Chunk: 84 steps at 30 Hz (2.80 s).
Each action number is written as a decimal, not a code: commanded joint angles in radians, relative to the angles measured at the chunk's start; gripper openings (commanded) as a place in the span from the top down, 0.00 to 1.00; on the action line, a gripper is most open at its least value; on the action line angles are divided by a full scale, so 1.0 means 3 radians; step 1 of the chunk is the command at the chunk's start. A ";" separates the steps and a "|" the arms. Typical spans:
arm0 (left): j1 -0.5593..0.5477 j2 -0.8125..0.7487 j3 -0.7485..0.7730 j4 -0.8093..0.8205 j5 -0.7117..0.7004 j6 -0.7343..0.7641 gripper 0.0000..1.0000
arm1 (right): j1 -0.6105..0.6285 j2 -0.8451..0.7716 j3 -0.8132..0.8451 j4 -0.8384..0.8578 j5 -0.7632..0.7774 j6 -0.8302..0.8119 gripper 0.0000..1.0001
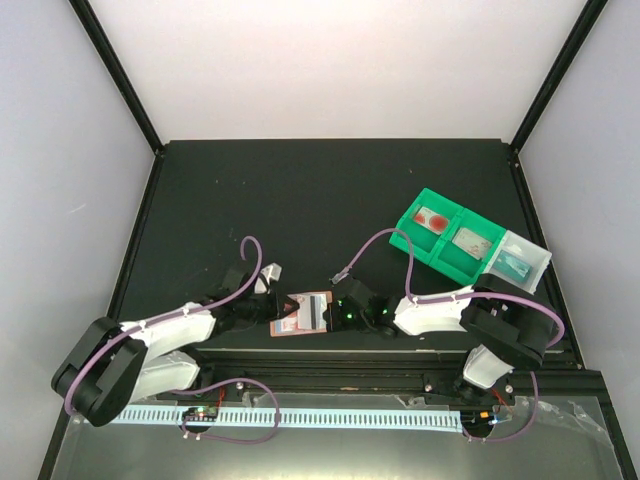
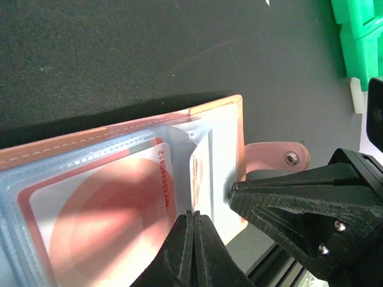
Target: Take the credit cards out of the card holder
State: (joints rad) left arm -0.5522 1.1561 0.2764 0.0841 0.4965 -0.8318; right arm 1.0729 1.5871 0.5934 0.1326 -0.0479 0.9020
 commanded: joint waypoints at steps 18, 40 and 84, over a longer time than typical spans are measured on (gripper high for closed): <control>0.0082 -0.0653 0.0275 -0.0819 -0.0305 0.0236 0.98 | 0.0023 -0.0033 -0.0025 -0.0226 0.0101 -0.0002 0.99; -0.0148 -0.1770 0.0254 -0.0380 -0.0479 0.0933 0.98 | -0.0018 -0.1215 0.0714 -0.1348 0.0230 -0.0028 0.77; -0.2174 -0.1770 0.0025 0.0434 -0.2612 0.2957 0.98 | -0.0074 -0.1506 0.1015 -0.1833 -0.0167 0.2168 0.56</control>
State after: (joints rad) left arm -1.1763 0.6113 0.2565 0.1764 -0.2153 0.0067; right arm 1.0538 1.1194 0.9123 -0.4355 -0.0792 1.5257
